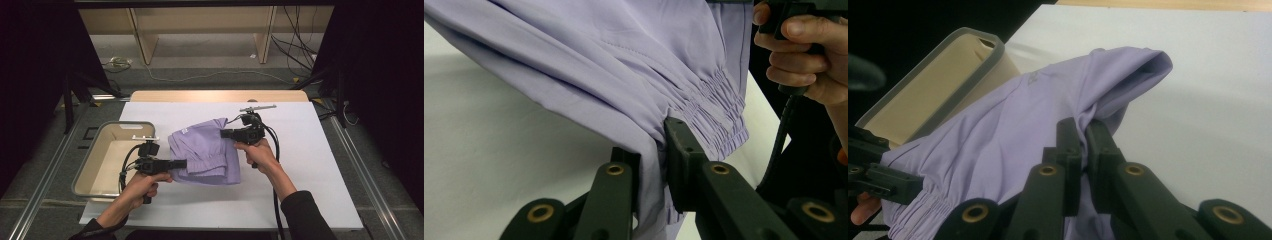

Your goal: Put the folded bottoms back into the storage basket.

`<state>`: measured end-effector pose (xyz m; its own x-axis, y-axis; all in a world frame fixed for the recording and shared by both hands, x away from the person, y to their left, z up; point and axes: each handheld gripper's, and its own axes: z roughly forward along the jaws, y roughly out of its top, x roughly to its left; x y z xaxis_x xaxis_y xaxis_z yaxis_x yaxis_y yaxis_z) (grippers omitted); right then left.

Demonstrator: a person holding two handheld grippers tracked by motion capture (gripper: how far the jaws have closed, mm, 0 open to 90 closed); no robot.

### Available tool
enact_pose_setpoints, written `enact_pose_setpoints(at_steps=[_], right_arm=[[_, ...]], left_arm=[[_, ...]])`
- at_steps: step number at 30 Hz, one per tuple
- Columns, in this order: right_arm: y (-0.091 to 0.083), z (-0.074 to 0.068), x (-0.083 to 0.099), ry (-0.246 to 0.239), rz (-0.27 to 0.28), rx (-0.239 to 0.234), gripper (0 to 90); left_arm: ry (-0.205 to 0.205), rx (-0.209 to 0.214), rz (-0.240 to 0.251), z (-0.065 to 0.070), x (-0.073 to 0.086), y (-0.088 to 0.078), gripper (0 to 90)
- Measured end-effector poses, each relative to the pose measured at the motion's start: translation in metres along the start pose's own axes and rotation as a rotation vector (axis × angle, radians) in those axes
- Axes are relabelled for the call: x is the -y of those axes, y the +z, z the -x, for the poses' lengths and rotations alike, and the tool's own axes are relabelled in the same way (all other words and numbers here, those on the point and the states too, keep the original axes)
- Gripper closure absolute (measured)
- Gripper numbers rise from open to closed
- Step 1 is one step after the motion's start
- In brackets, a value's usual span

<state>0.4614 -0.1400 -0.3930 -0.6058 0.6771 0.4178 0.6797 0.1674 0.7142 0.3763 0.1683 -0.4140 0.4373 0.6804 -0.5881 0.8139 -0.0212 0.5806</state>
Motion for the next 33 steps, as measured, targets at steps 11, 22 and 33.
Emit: enact_pose_setpoints(at_steps=[11, 22, 33], right_arm=[[0.003, -0.01, -0.002, -0.018, 0.003, -0.012, 86.8], [0.005, -0.022, -0.003, -0.049, -0.001, -0.025, 86.9], [0.01, -0.032, -0.004, -0.068, -0.001, -0.039, 86.9]], left_arm=[[0.003, 0.006, 0.015, -0.001, 0.003, -0.012, 80.2], [0.004, 0.016, 0.037, -0.003, 0.009, -0.023, 80.2], [0.032, 0.002, 0.042, -0.003, 0.013, -0.034, 80.2]])
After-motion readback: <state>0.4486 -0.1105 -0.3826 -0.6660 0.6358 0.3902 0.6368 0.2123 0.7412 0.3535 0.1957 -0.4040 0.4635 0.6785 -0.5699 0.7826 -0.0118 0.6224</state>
